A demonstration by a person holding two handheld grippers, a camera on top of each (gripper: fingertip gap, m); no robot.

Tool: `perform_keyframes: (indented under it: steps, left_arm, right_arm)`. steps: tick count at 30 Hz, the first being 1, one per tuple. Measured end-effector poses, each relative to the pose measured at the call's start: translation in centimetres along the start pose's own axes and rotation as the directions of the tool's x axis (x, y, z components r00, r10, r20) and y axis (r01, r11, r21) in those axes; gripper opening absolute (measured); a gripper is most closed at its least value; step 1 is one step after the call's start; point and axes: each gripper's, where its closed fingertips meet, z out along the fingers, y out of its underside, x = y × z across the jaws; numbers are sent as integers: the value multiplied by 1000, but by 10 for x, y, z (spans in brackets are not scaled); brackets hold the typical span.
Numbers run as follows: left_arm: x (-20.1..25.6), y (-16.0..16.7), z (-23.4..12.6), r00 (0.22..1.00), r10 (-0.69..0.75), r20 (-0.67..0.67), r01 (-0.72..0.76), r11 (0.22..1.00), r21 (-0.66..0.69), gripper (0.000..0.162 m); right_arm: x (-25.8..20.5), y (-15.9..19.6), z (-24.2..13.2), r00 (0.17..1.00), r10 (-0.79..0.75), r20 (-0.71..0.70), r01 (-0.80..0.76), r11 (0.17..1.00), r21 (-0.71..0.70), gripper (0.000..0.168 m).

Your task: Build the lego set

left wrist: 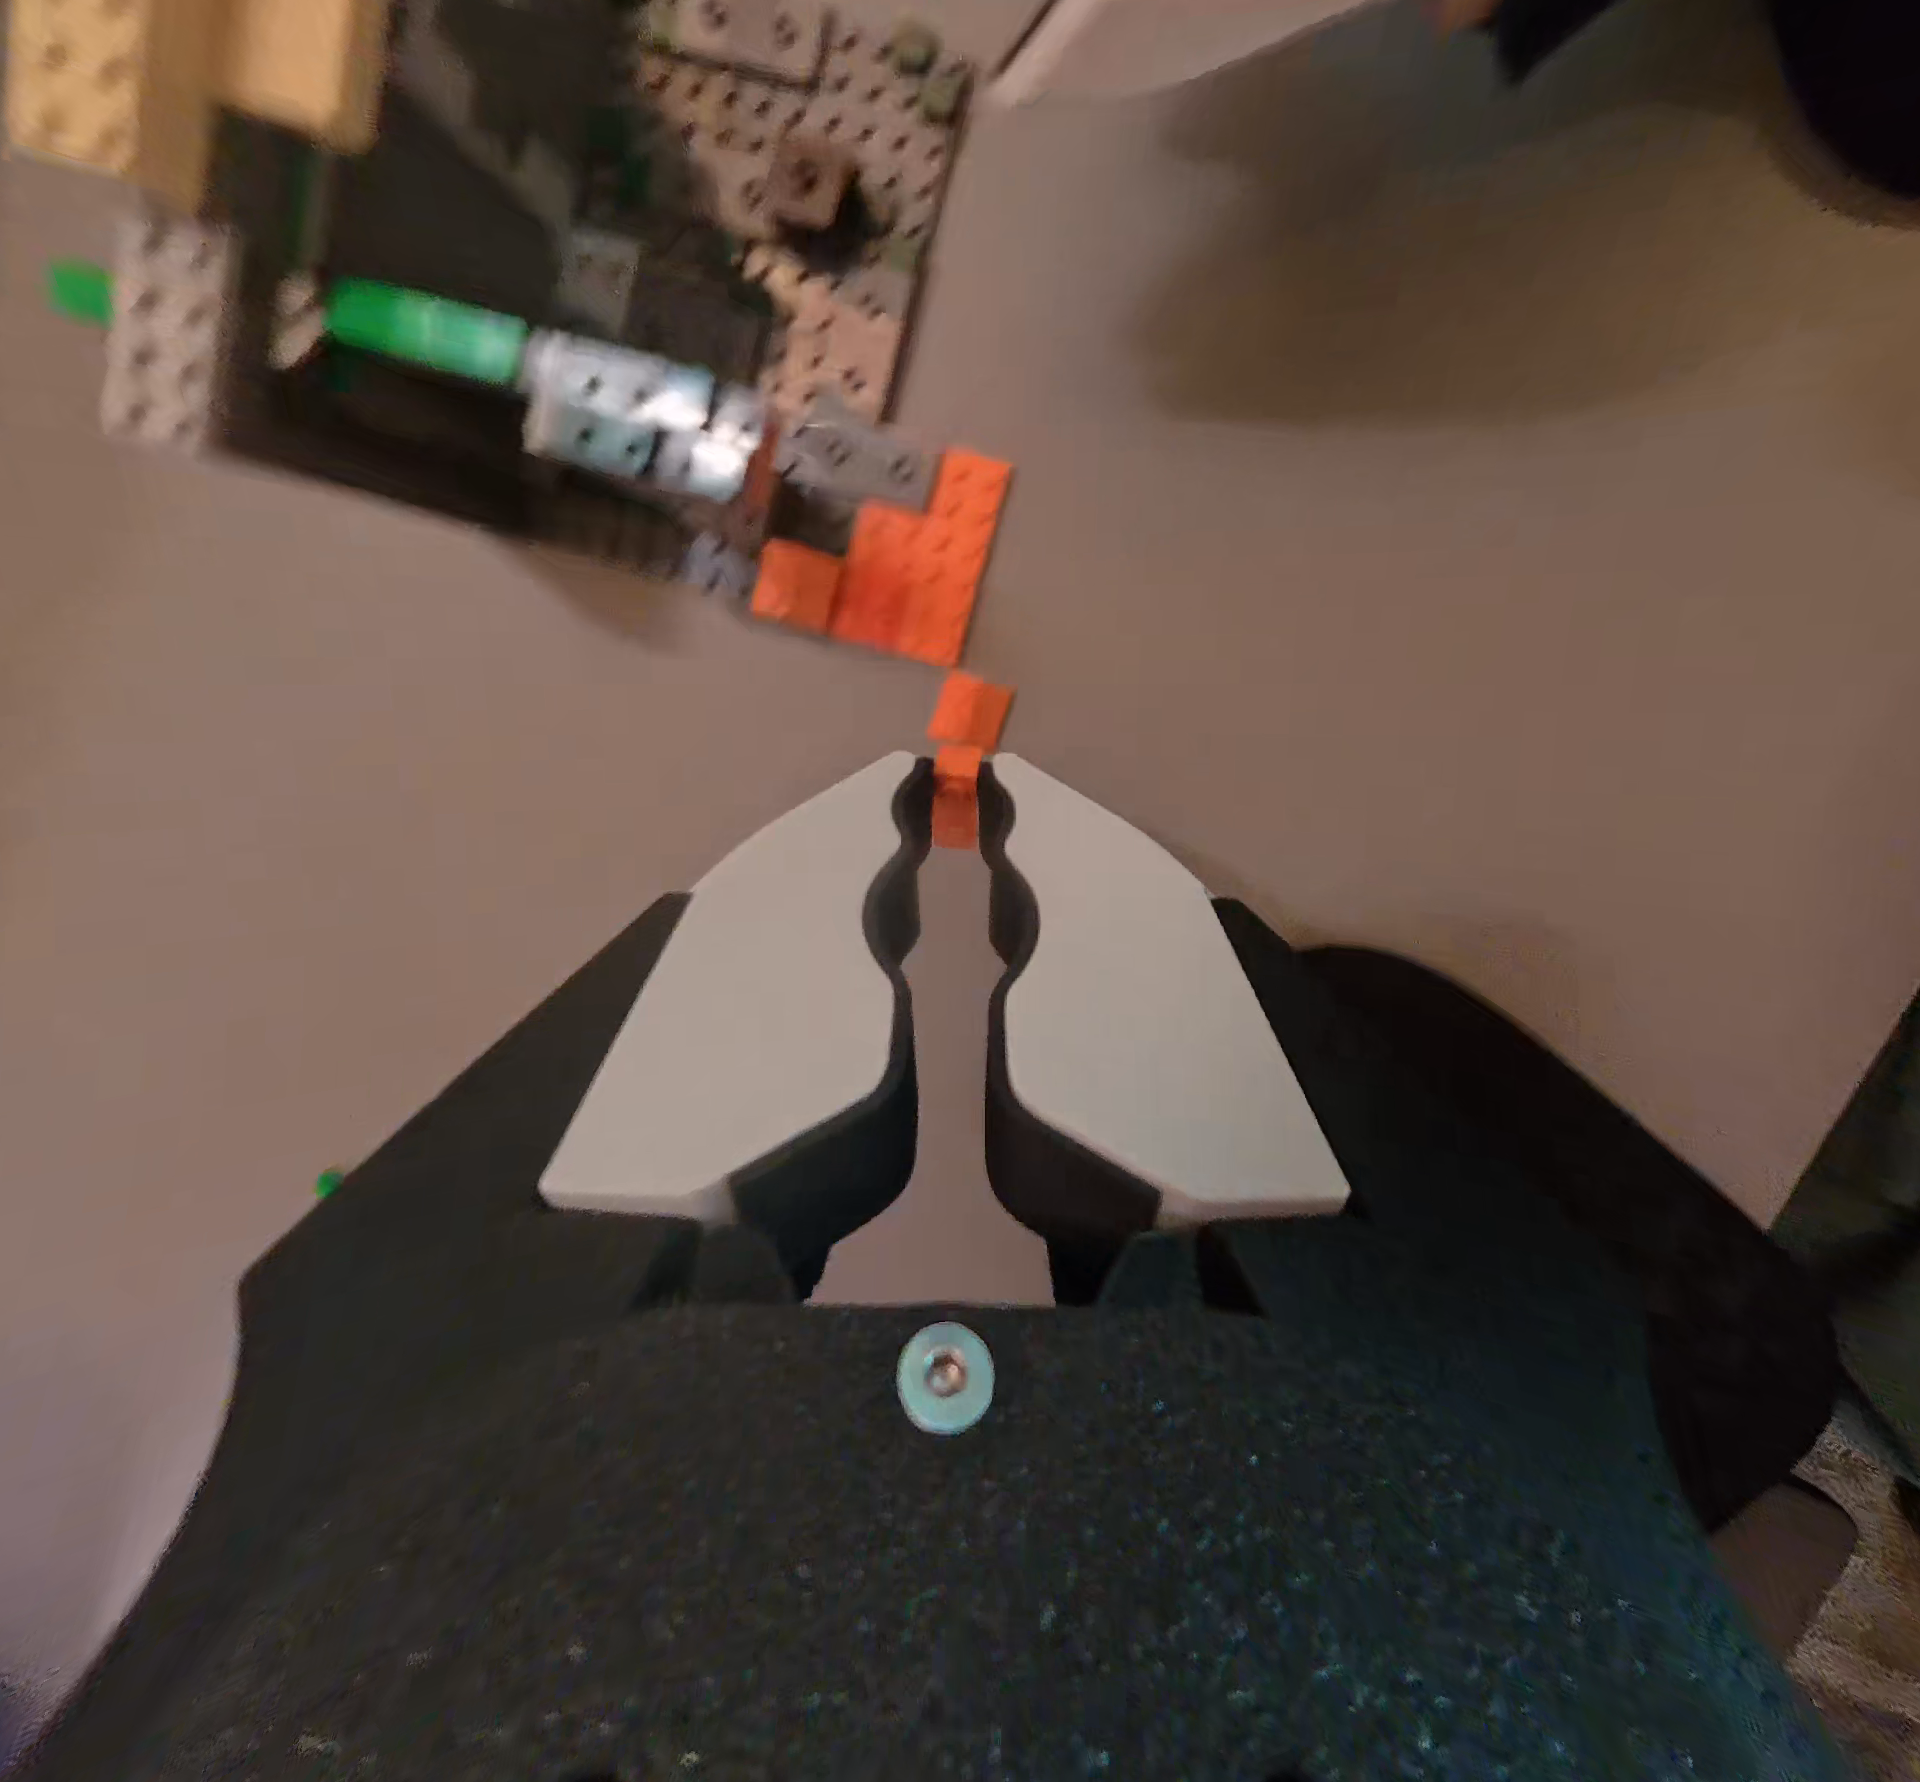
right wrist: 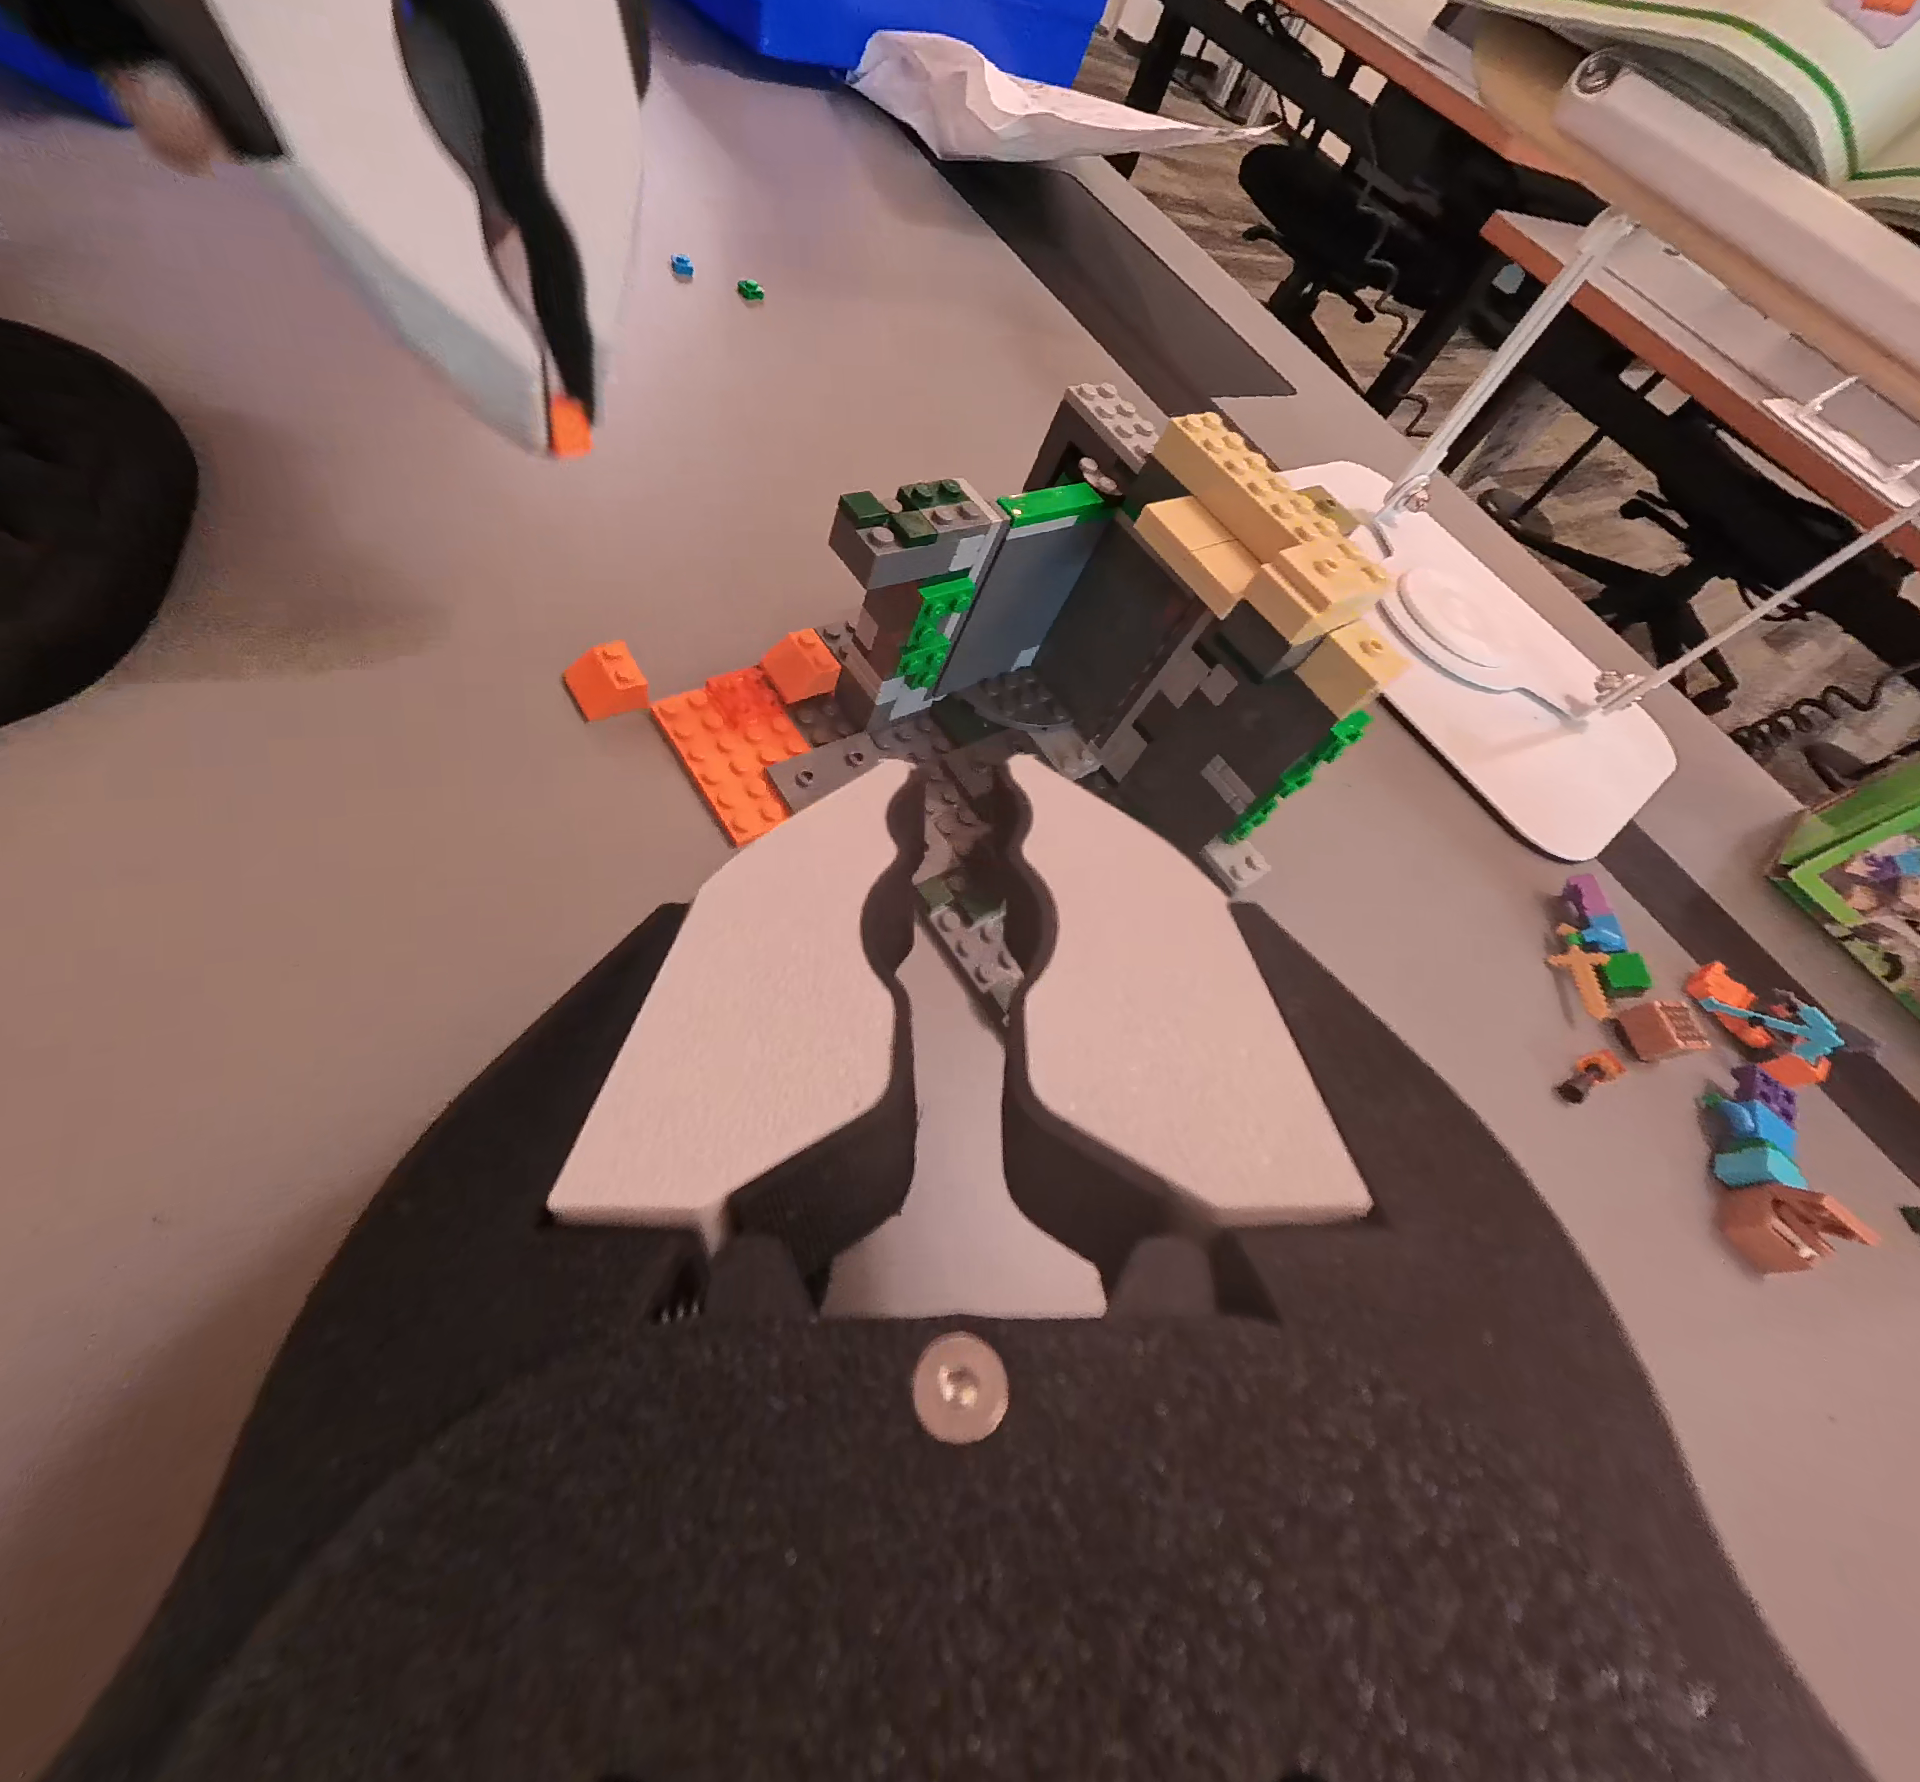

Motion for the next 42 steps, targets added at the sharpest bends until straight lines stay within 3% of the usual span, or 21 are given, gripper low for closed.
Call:
perform_keyframes:
  steps: [6, 15, 29, 35, 42]
  left_arm:
    - [41, -44, 29, 995, 93, -47, -91, 995, 45, 8]
    - [53, -79, 59, 994, 85, -62, -82, 995, 57, 8]
    - [47, -77, 76, 996, 65, -63, -63, 997, 43, 17]
    - [45, -78, 54, 997, 47, -57, -39, 990, 135, 19]
    - [15, -45, 22, 999, -33, -9, 34, 980, 197, 18]
  right_arm:
    - [18, 1, -5, 997, 32, -74, -32, 999, 0, 12]
    - [74, 17, -24, 964, 99, -246, -105, 994, -14, 11]
    - [77, 16, -27, 960, 172, -219, -170, 985, 29, 11]
    - [76, 16, -26, 963, 174, -206, -171, 985, 32, 11]
    - [41, 11, -20, 996, 75, -38, -75, 997, -12, 11]
